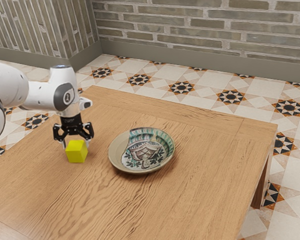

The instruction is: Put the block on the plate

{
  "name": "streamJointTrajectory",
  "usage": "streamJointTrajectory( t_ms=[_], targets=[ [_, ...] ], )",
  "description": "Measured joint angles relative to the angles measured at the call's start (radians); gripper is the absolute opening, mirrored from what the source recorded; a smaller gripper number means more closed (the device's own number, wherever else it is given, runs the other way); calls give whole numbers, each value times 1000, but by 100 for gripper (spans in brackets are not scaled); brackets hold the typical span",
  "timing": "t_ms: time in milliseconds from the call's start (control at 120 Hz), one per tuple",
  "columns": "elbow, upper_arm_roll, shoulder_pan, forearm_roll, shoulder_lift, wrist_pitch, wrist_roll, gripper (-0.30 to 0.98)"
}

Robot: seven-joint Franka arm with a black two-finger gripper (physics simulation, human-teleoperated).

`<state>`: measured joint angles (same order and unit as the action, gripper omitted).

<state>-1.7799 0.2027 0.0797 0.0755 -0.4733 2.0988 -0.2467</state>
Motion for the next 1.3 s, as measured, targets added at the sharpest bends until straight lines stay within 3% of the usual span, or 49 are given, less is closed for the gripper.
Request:
streamJointTrajectory(
  t_ms=[525, 917, 1300],
  targets=[
    [-22, 0, 7, -4, -23, 74, 25, 68],
    [-40, 0, 6, 2, -12, 101, 64, 45],
    [-41, 0, 2, 2, 7, 102, 80, 40]
  ],
)
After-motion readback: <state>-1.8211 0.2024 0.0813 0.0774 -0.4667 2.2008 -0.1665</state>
